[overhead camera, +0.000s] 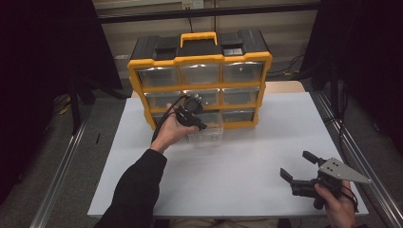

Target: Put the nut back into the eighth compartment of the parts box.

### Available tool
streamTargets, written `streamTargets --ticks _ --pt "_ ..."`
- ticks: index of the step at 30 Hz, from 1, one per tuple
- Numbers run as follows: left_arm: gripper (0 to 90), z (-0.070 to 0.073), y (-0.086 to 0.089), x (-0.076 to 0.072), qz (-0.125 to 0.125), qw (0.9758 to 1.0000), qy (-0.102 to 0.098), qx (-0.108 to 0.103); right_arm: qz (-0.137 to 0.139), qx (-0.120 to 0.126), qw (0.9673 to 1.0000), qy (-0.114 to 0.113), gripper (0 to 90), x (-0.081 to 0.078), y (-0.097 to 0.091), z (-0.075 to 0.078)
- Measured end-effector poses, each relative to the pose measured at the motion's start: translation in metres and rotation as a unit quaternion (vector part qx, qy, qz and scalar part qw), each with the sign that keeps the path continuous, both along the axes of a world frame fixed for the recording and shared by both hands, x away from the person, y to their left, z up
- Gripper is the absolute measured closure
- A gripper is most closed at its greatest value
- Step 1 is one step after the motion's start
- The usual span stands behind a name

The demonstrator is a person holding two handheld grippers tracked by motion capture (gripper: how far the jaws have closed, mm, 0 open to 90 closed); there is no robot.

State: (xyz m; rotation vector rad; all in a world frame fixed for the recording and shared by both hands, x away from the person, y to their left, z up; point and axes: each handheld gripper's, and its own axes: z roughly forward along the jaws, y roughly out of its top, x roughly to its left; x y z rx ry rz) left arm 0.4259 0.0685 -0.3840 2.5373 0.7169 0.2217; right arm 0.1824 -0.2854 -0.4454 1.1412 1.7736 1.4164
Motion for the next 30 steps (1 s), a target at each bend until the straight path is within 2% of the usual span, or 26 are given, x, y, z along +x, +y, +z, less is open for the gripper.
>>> streamTargets --ticks 1,3,10,12,16,20,22,24,26,27,29,30 --pt "63.1 0.0 -0.001 -0.002 0.008 0.9999 -0.007 -0.013 0.0 0.0 1.0 0.0 0.1 0.0 0.0 0.0" --pt "61.6 0.003 0.001 -0.003 0.009 0.9998 -0.014 -0.01 0.0 0.0 1.0 0.0 0.1 0.0 0.0 0.0" --pt "58.8 0.017 0.004 -0.013 0.016 0.9983 -0.042 -0.038 0.0 0.0 1.0 0.001 0.1 0.0 0.0 0.0" --pt "57.1 0.019 0.006 -0.014 0.02 0.9979 -0.038 -0.049 -0.001 0.0 1.0 0.0 0.1 0.0 0.0 0.0" --pt "52.9 0.021 0.012 -0.019 0.024 0.9959 -0.048 -0.074 -0.001 0.0 1.0 0.0 0.1 0.0 0.0 0.0" --pt "43.8 0.021 0.017 -0.022 0.024 0.9943 -0.051 -0.091 -0.001 0.0 1.0 0.0 0.1 0.0 0.0 0.0" --pt "40.1 0.02 0.021 -0.024 0.028 0.9927 -0.056 -0.103 -0.002 0.0 1.0 0.001 0.1 0.0 0.0 0.0" --pt "36.5 0.019 0.023 -0.026 0.035 0.9913 -0.052 -0.116 -0.002 0.0 1.0 0.0 0.1 0.0 0.0 0.0" --pt "29.8 0.017 0.025 -0.031 0.041 0.9887 -0.057 -0.133 -0.002 0.0 1.0 0.0 0.1 0.0 0.0 0.0" --pt "27.3 0.017 0.026 -0.033 0.044 0.9884 -0.063 -0.131 -0.002 0.0 1.0 0.0 0.1 0.0 0.0 0.0" --pt "23.3 0.016 0.028 -0.037 0.051 0.9863 -0.078 -0.136 -0.002 0.0 1.0 0.0 0.1 0.0 0.0 0.0" --pt "18.9 0.014 0.031 -0.038 0.063 0.9837 -0.088 -0.144 -0.002 0.0 1.0 0.0 0.1 0.0 0.0 0.0"
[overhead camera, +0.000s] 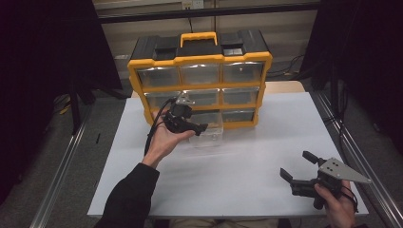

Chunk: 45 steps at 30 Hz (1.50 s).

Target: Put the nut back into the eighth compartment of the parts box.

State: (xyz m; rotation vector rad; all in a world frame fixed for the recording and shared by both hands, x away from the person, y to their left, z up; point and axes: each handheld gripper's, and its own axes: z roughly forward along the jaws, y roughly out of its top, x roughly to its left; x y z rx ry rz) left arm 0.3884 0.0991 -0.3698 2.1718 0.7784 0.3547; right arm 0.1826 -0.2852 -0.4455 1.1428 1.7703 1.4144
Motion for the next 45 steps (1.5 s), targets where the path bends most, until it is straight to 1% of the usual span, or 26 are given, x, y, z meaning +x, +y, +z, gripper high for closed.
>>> streamTargets --ticks 1,2,3,6,8,10,12,14,16,17,19,20,22,24,27,28,30,31,33,34,37,39,40,42,44,45 --pt "11.5 -0.001 0.001 -0.001 0.008 1.0 0.0 -0.001 0.0 0.0 1.0 0.0 0.1 0.0 0.0 0.0" --pt "8.1 -0.002 0.005 -0.001 0.014 0.9999 0.0 -0.004 0.001 0.0 1.0 0.0 0.1 0.0 0.0 0.0" --pt "7.9 -0.004 0.009 -0.001 0.014 0.9997 -0.004 -0.02 0.0 0.0 1.0 0.0 0.1 0.0 0.0 0.0" --pt "2.4 -0.008 0.017 -0.006 0.018 0.9995 -0.009 -0.024 0.0 0.0 1.0 0.0 0.1 0.0 0.0 0.0" --pt "3.0 -0.011 0.023 -0.008 0.014 0.9991 -0.008 -0.039 0.0 0.0 1.0 0.0 0.1 0.0 0.0 0.0" --pt "2.9 -0.014 0.031 -0.01 0.026 0.9983 -0.007 -0.051 0.0 0.0 1.0 0.0 0.1 0.0 0.0 0.0" --pt "2.8 -0.016 0.037 -0.012 0.037 0.9975 -0.019 -0.057 0.0 0.0 1.0 0.0 0.1 0.0 0.0 0.0" --pt "2.5 -0.018 0.041 -0.013 0.048 0.9968 -0.017 -0.062 0.0 0.0 1.0 0.0 0.1 0.0 0.0 0.0" --pt "2.5 -0.021 0.048 -0.017 0.046 0.9962 -0.018 -0.072 0.0 0.0 1.0 0.0 0.1 0.0 0.0 0.0" --pt "2.6 -0.023 0.051 -0.019 0.045 0.9956 -0.021 -0.079 -0.001 0.0 1.0 0.0 0.1 0.0 0.0 0.0" --pt "2.6 -0.028 0.057 -0.024 0.049 0.9941 -0.041 -0.088 0.0 0.001 1.0 0.0 0.1 0.0 0.0 0.0" --pt "2.5 -0.029 0.059 -0.026 0.051 0.9939 -0.046 -0.086 0.0 0.0 1.0 0.0 0.1 0.0 0.0 0.0" --pt "2.6 -0.035 0.065 -0.03 0.049 0.9922 -0.039 -0.108 -0.001 0.001 1.0 0.0 0.1 0.0 0.0 0.0" --pt "2.5 -0.038 0.069 -0.034 0.045 0.9912 -0.035 -0.12 0.0 0.0 1.0 0.0 0.1 0.0 0.0 0.0" --pt "2.8 -0.041 0.076 -0.042 0.048 0.9895 -0.05 -0.127 0.001 0.0 1.0 0.0 0.1 0.0 0.001 0.0" --pt "2.6 -0.042 0.077 -0.044 0.049 0.9895 -0.048 -0.128 0.001 0.0 1.0 0.0 0.1 0.0 0.001 0.001" --pt "2.8 -0.046 0.081 -0.05 0.055 0.988 -0.051 -0.135 0.001 0.0 1.0 0.0 0.1 0.0 0.001 0.0" --pt "3.0 -0.048 0.082 -0.052 0.055 0.9879 -0.054 -0.135 0.001 0.0 1.0 0.0 0.1 0.0 0.0 0.0" --pt "4.2 -0.054 0.086 -0.055 0.055 0.9894 -0.054 -0.123 0.001 0.001 1.0 -0.001 0.1 0.0 0.0 0.0" --pt "4.3 -0.058 0.089 -0.058 0.055 0.9887 -0.058 -0.127 0.001 0.0 1.0 0.0 0.1 0.0 0.0 0.0" --pt "4.3 -0.062 0.096 -0.064 0.06 0.9885 -0.071 -0.119 0.001 0.0 1.0 0.0 0.1 0.0 0.001 0.001" --pt "4.3 -0.064 0.1 -0.069 0.066 0.9871 -0.077 -0.124 0.001 0.0 1.0 0.0 0.1 0.0 0.001 0.0" --pt "4.3 -0.066 0.103 -0.071 0.059 0.9876 -0.078 -0.123 0.0 0.0 1.0 0.0 0.1 0.0 0.001 0.001" --pt "4.3 -0.068 0.107 -0.075 0.055 0.9873 -0.083 -0.124 -0.001 0.0 1.0 0.0 0.1 0.0 0.0 0.0" --pt "4.0 -0.068 0.112 -0.08 0.062 0.9851 -0.08 -0.139 -0.001 0.0 1.0 -0.001 0.1 -0.001 0.0 0.0" --pt "3.6 -0.068 0.114 -0.081 0.057 0.9847 -0.08 -0.144 -0.001 -0.001 1.0 0.0 0.1 0.0 0.0 0.0"
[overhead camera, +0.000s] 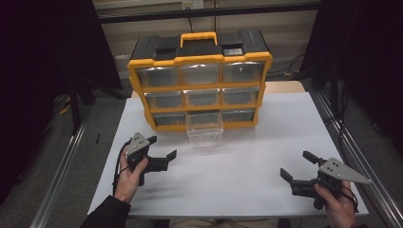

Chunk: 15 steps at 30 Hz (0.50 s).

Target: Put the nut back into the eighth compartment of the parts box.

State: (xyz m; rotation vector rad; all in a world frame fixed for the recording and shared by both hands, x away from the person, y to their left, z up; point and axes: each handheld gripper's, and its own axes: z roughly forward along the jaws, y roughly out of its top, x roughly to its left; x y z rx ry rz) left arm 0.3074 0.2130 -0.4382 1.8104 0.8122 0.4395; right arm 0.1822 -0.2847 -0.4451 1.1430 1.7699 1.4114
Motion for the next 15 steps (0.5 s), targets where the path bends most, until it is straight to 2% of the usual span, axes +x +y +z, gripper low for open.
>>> streamTargets --ticks 2,3,6,8,10,15 --pt "3.3 0.0 0.005 -0.005 0.006 0.9999 -0.01 0.002 0.001 0.0 1.0 0.0 0.1 0.0 0.0 0.0" --pt "3.2 -0.001 0.008 -0.008 0.003 0.9998 -0.016 -0.01 0.001 0.0 1.0 -0.001 0.1 0.0 0.001 0.0" --pt "1.9 -0.002 0.015 -0.013 0.004 0.9996 -0.019 -0.021 0.003 -0.001 1.0 0.002 0.1 0.002 0.002 0.0" --pt "2.0 -0.002 0.019 -0.016 0.013 0.9996 -0.022 -0.012 0.002 -0.001 1.0 0.001 0.1 0.002 0.002 0.001" --pt "2.7 -0.003 0.024 -0.02 0.012 0.9995 -0.02 -0.019 0.0 0.001 1.0 0.001 0.1 0.002 0.002 0.001" --pt "2.9 -0.003 0.032 -0.029 0.025 0.9992 -0.024 -0.02 0.002 0.001 1.0 0.0 0.1 0.002 0.002 0.001"
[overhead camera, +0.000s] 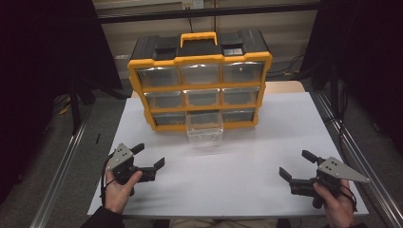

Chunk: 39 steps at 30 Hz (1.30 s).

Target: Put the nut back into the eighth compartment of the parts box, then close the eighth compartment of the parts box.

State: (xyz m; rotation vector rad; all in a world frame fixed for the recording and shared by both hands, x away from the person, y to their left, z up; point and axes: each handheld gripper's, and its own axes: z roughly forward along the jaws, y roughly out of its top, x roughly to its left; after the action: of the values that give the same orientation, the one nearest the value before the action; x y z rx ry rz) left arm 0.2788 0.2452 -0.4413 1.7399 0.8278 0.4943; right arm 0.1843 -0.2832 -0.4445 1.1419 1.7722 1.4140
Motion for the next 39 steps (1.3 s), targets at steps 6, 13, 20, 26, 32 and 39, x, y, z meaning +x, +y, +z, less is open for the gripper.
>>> streamTargets --ticks 6,13,20,26,32,39 --pt "4.9 0.001 0.01 -0.014 0.016 0.9998 -0.013 -0.005 -0.004 0.0 1.0 -0.002 0.1 -0.001 -0.002 0.0" --pt "4.7 0.0 0.015 -0.022 0.013 0.9999 -0.011 0.0 -0.002 -0.001 1.0 -0.002 0.1 -0.003 -0.001 0.0" --pt "4.7 -0.002 0.008 -0.02 0.003 1.0 -0.004 0.003 -0.004 -0.001 1.0 0.0 0.1 -0.001 -0.001 0.0" --pt "4.8 -0.002 0.0 -0.02 -0.011 0.9998 -0.001 0.015 -0.004 -0.003 1.0 0.001 0.1 0.0 0.0 0.0" --pt "4.7 0.002 -0.011 -0.02 -0.021 0.9997 -0.007 0.009 0.0 -0.003 1.0 0.0 0.1 0.0 0.0 0.0" --pt "4.2 0.005 -0.031 -0.016 -0.038 0.9992 -0.011 0.003 0.003 -0.002 1.0 -0.001 0.1 0.001 0.0 -0.001"
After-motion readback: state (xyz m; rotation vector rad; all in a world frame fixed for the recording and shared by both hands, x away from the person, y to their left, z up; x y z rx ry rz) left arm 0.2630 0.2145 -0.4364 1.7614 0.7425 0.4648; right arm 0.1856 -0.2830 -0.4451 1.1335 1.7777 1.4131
